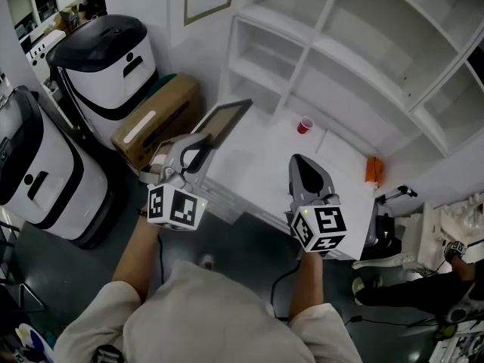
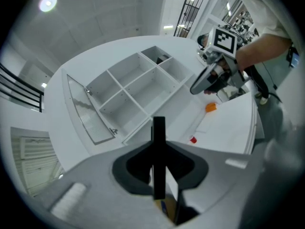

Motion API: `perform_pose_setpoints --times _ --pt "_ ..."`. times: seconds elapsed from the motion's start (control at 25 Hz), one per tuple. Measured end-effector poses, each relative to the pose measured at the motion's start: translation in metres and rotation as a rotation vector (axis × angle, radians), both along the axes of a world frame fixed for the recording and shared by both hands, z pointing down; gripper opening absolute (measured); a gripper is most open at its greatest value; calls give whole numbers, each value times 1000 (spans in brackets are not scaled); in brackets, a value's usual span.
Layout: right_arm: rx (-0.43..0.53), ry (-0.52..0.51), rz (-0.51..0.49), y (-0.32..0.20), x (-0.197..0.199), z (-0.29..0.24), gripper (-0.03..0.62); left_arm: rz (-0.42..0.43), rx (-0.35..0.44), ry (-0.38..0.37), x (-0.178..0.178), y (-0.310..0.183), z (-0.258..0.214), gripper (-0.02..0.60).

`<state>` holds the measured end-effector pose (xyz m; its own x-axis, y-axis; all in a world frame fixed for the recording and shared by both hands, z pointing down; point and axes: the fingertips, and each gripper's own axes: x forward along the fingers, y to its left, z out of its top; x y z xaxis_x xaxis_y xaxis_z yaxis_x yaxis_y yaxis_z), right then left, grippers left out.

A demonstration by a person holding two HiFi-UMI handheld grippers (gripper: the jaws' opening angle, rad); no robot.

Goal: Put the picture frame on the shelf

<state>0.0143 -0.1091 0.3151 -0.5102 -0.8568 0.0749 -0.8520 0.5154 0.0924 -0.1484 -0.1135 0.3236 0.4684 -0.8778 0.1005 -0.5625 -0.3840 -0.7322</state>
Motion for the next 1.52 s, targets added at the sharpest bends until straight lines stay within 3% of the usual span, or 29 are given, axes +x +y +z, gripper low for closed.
perform_pose_setpoints --times 0.84,1.52 --pt "-11 -16 63 -63 -18 18 6 39 -25 -27 -21 -69 17 61" --pt "-39 -23 72 -169 21 32 6 42 -49 -73 20 -174 27 61"
